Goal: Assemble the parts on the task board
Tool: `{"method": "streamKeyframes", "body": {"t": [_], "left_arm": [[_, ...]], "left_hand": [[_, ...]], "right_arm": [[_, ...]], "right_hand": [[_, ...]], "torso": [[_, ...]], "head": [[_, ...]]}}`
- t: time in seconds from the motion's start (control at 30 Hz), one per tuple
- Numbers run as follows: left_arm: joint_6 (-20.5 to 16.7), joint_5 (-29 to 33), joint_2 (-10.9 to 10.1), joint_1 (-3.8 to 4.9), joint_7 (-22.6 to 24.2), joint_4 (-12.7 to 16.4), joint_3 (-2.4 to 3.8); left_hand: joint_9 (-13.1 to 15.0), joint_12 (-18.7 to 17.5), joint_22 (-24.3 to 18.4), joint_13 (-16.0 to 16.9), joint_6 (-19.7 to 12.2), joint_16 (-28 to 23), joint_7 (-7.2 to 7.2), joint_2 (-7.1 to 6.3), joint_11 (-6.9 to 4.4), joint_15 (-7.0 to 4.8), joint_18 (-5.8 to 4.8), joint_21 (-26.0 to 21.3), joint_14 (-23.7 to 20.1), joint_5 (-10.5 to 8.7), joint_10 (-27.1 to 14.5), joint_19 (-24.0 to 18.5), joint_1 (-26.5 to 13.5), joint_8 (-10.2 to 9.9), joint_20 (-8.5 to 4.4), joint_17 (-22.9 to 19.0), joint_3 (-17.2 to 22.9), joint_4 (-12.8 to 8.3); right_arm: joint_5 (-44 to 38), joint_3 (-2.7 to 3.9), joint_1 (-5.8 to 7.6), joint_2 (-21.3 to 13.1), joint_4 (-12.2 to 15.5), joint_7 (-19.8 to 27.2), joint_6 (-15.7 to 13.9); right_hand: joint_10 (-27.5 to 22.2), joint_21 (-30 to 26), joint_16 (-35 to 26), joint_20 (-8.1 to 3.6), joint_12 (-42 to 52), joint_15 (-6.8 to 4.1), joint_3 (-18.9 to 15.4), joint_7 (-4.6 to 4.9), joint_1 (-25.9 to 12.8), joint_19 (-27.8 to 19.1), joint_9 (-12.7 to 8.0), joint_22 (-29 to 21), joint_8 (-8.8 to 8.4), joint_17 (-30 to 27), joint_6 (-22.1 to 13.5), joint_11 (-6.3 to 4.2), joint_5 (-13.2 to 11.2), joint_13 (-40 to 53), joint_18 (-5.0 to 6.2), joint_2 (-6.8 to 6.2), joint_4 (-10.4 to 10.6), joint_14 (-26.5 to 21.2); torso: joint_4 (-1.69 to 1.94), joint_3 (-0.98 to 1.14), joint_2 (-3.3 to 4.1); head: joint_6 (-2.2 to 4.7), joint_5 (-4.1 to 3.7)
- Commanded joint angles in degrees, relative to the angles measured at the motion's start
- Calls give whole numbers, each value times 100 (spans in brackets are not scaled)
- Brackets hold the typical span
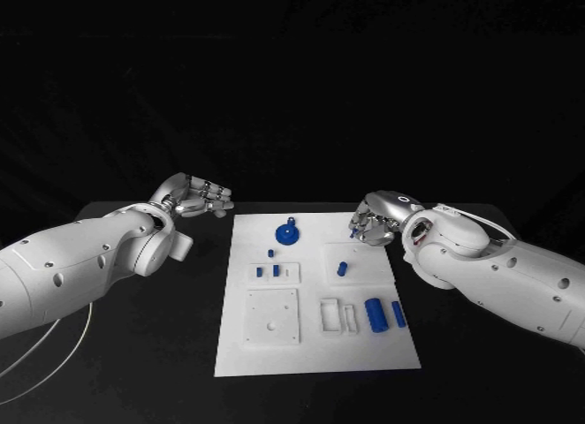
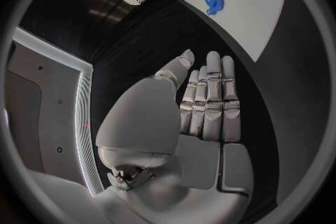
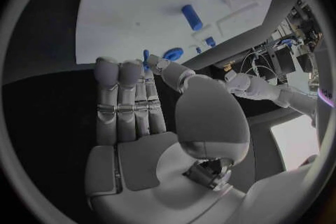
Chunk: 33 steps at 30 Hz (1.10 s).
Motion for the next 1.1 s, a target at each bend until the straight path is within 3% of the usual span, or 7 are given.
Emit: {"method": "streamKeyframes", "body": {"t": [0.03, 0.3, 0.47, 0.63, 0.8, 1.0, 1.1], "left_arm": [[69, 38, 16, 8, 87, 17, 7], [47, 38, 7, 7, 103, 122, 7], [-10, 38, 14, 7, 123, 197, 6], [-146, -248, 44, 7, 100, 274, 5], [-225, -337, 82, 6, 100, 320, 4], [-326, -322, 144, 5, 82, 301, 4], [-348, -349, 165, 5, 76, 291, 3]], "left_hand": [[-3, 13, 5, -1, 7, -7, 31, 53, 2, 1, -91, 4, 16, 24, -28, 28, 13, -2, 15, 5, -15, -20], [-3, 13, 5, -1, 7, -7, 31, 53, 2, 1, -91, 4, 16, 24, -28, 28, 13, -2, 15, 5, -15, -20], [-3, 15, 16, -1, 9, -13, 31, 57, -1, 0, -89, 3, 16, 28, -16, 26, 13, -2, 15, 11, -13, -26], [-2, 13, 23, -2, 15, -15, 31, 54, -2, 0, -90, 3, 16, 37, -10, 23, 10, -1, 15, 14, -14, -26], [-3, 15, 26, -1, 16, -16, 30, 54, -5, 0, -91, 3, 17, 35, -2, 21, 10, -2, 15, 15, -12, -24], [-3, 14, 32, -2, 15, -15, 30, 62, -8, -3, -90, 6, 19, 42, 10, 24, 14, -3, 13, 18, -4, -22], [-3, 14, 32, -2, 15, -15, 30, 62, -8, -3, -90, 6, 19, 42, 10, 24, 14, -3, 13, 18, -4, -22]], "right_arm": [[266, 21, -1, -33, 219, 83, -74], [-65, 36, -82, 41, 804, 115, -130], [-431, -21, -149, 130, 1083, 49, -183], [-827, -248, -185, 258, 1276, -170, -275], [-1010, -486, -198, 386, 1388, -256, -313], [-1167, -850, -252, 580, 1359, -292, -363], [-1246, -953, -299, 663, 1320, -331, -408]], "right_hand": [[39, -42, -42, -14, 20, -17, -29, -7, 42, 50, 4, 42, 25, -5, 35, 17, 2, 9, 115, 19, -18, 24], [35, -88, -46, -12, 21, -14, -46, -7, 46, 68, 2, 130, 25, -6, 33, 17, -2, 7, 110, 31, -26, 24], [42, -103, -41, -10, 20, -12, -40, -10, 50, 83, 2, 180, 25, -4, 41, 15, -18, 8, 107, 24, -24, 31], [68, -73, -33, -12, 18, -15, 21, -15, 48, 142, 5, 338, 20, -9, 64, 8, -19, 7, 95, -23, -9, 65], [69, -86, -41, -18, 20, -20, 17, -18, 57, 163, 4, 442, 23, -21, 64, 7, -16, 6, 92, -23, -3, 69], [68, -100, -42, -16, 20, -18, 16, -17, 52, 170, 5, 460, 25, -24, 65, 7, -40, 6, 91, -17, -2, 72], [71, -112, -48, -21, 20, -23, 34, -18, 51, 186, 5, 493, 25, -37, 67, 6, -42, 4, 93, -26, -6, 83]], "torso": [[-3, -10, 3], [9, -10, 1], [10, -18, -3], [10, -14, -12], [1, -22, -6], [1, -13, -7], [5, -11, 0]], "head": [[11, 29], [-8, 124], [-33, 195], [-70, 298], [-88, 406], [-131, 530], [-149, 566]]}}
